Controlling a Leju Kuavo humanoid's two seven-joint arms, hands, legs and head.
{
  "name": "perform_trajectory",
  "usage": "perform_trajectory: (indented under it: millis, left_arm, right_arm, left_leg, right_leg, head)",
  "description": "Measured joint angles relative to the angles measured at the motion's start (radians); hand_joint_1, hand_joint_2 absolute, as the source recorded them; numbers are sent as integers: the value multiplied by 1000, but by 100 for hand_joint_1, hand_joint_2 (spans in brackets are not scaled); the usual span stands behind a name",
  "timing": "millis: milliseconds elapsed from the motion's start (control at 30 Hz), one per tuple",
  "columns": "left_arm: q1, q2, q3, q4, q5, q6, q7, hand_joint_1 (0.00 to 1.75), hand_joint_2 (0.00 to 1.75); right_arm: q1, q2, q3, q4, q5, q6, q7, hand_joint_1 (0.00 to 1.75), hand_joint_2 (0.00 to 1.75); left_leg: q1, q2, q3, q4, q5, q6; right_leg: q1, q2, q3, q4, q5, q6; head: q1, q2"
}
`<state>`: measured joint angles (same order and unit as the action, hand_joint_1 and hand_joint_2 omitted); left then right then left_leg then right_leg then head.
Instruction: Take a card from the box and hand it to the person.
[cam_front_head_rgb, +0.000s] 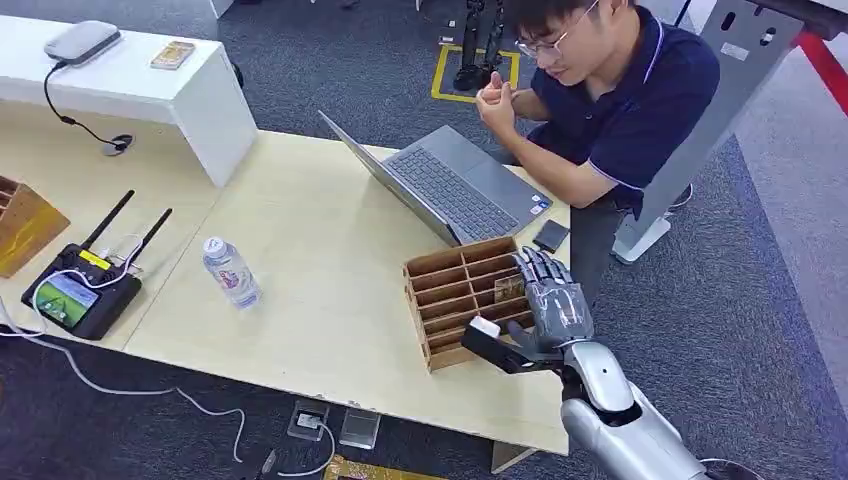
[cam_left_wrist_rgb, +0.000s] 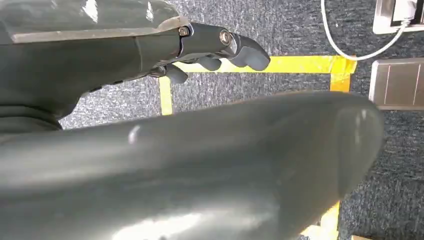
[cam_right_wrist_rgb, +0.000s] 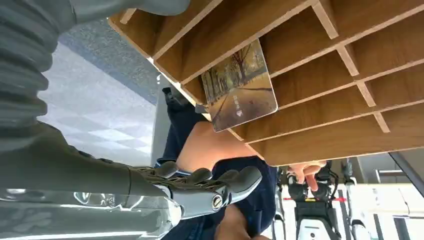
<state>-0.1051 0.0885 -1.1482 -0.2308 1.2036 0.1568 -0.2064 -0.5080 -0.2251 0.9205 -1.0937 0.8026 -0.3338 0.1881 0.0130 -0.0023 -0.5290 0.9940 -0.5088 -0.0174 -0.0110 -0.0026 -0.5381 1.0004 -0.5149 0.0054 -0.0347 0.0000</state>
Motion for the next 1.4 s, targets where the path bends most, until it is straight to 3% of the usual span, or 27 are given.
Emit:
perform_trajectory:
  millis: [100, 300, 400, 500, 700, 733, 767, 1400]
  left_arm:
    - [0, 0, 0, 0, 0, 0, 0, 0, 0]
    - [0, 0, 0, 0, 0, -1, -2, 0, 0]
    - [0, 0, 0, 0, 0, -2, -3, 0, 0]
    - [0, 1, 0, 0, 0, -3, -4, 0, 0]
    - [-1, 3, 0, 0, 0, -4, -6, 0, 0]
    - [0, 3, 0, 0, 0, -5, -6, 0, 0]
    - [1, 3, 0, 0, 0, -4, -6, 0, 0]
    - [1, 4, 0, 0, 11, -3, -8, 0, 0]
  right_arm:
    - [0, 0, 1, 0, 0, 0, 0, 12, 175]
    - [0, 0, 5, 4, -4, -7, -2, 21, 175]
    - [0, 0, 5, 4, -6, -8, -2, 68, 175]
    - [0, 0, 5, 5, -6, -8, -2, 99, 175]
    - [-3, 0, 6, 5, -2, -7, -2, 106, 175]
    - [-2, 0, 6, 5, 0, -4, -1, 124, 175]
    - [-1, 0, 7, 5, 1, -2, -1, 129, 175]
    - [-4, 0, 8, 5, 2, 2, -2, 134, 175]
  left_leg:
    - [0, 0, 0, 0, 0, 0]
    - [0, 0, 0, 0, 0, 0]
    - [0, 0, 0, 0, 0, 0]
    - [0, 0, 0, 0, 0, 0]
    - [0, 0, 1, 0, 0, 0]
    - [0, 0, 0, 0, 0, 0]
    - [0, 0, 0, 0, 0, 0]
    - [0, 0, 0, 0, 0, 0]
  right_leg:
    - [0, 0, 0, 0, 0, 0]
    - [0, 0, 0, 0, 0, 0]
    - [0, 0, 0, 0, 0, 0]
    - [0, 0, 0, 0, 0, 0]
    - [0, 0, 0, 0, 0, 0]
    - [0, 0, 0, 0, 0, 0]
    - [0, 0, 0, 0, 0, 0]
    - [0, 0, 0, 0, 0, 0]
  head:
    - [0, 0]
    - [0, 0]
    - [0, 0]
    - [0, 0]
    - [-1, 0]
    - [0, 0]
    - [1, 0]
    - [0, 0]
